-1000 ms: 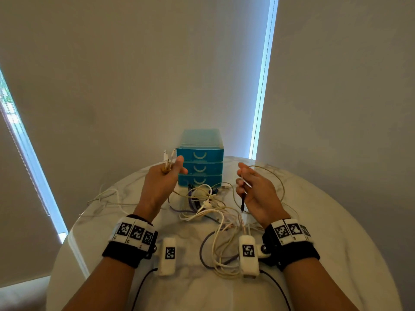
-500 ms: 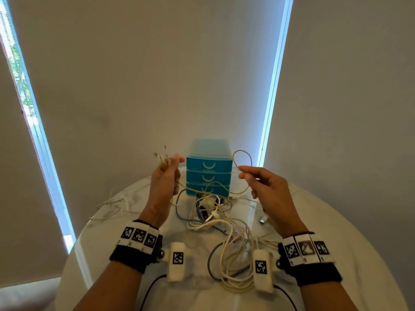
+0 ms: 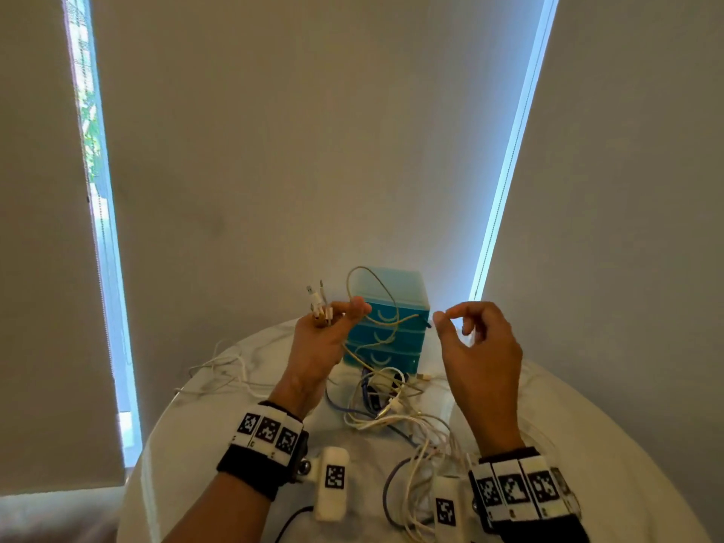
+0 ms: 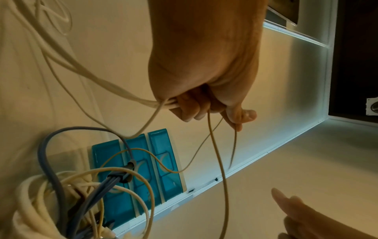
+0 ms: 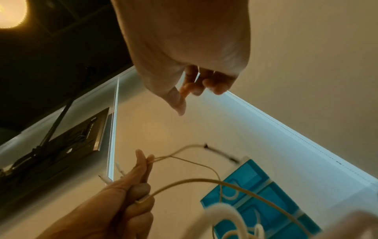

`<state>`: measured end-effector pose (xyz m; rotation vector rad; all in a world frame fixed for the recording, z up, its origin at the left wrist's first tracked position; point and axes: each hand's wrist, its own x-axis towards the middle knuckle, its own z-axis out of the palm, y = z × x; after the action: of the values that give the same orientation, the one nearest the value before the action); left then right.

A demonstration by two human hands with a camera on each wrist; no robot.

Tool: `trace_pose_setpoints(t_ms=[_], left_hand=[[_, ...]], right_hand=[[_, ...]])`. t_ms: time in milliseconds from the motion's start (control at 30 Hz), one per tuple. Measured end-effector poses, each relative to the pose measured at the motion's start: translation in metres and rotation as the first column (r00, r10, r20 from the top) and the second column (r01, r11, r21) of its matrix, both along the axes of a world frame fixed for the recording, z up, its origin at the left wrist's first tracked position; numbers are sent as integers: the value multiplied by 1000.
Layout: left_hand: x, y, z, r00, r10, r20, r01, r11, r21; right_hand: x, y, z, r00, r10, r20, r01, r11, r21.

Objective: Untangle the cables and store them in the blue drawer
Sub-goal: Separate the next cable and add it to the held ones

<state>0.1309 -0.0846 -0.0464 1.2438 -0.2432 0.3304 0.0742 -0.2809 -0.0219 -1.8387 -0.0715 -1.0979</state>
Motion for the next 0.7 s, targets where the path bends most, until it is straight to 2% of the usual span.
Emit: trace_pose_setpoints(t_ms=[33,67,100,167,200,233,367,433,500,533,600,700], left_hand=[[1,1,0,1000,10,0,-10,1000,-7],[2,2,1,1000,16,2,-16,1000,-5],[1,2,2,1000,19,7,-19,1000,1],[-2,1,5,1000,12,23,-12,1000,3],[-5,0,7,999,2,35,-2,1000,5],[-7,0,8,999,-13,51,12,1000,17],[-12,1,9,994,-32,109,19,993,118],[-13,3,10,991,12,132,-34,985,169],[-11,7,12,975,173,139,-197,964,178],[-9,10,12,949,286,133,-304,942,142],[0,22,10,868,485,107,-486,874,-16],[-4,34,20,764,640,86,-603,755,-259]], right_hand=[[-4,3,3,993,104,-47,-102,994,49],[-9,6,7,955,251,-156,-236,966,108],[-12,11,10,866,393,-309,-355,919,172],[-11,21,9,607,571,-552,-479,818,319],[-6,26,7,535,615,-579,-482,785,389],[0,30,5,525,645,-555,-463,764,450],[18,38,10,660,704,-262,-454,652,607],[21,40,19,732,663,-160,-468,659,589],[22,40,30,837,546,-35,-443,713,543],[23,37,38,879,476,41,-420,729,540],[24,29,54,913,357,199,-403,710,577],[27,14,71,901,203,384,-422,618,663]])
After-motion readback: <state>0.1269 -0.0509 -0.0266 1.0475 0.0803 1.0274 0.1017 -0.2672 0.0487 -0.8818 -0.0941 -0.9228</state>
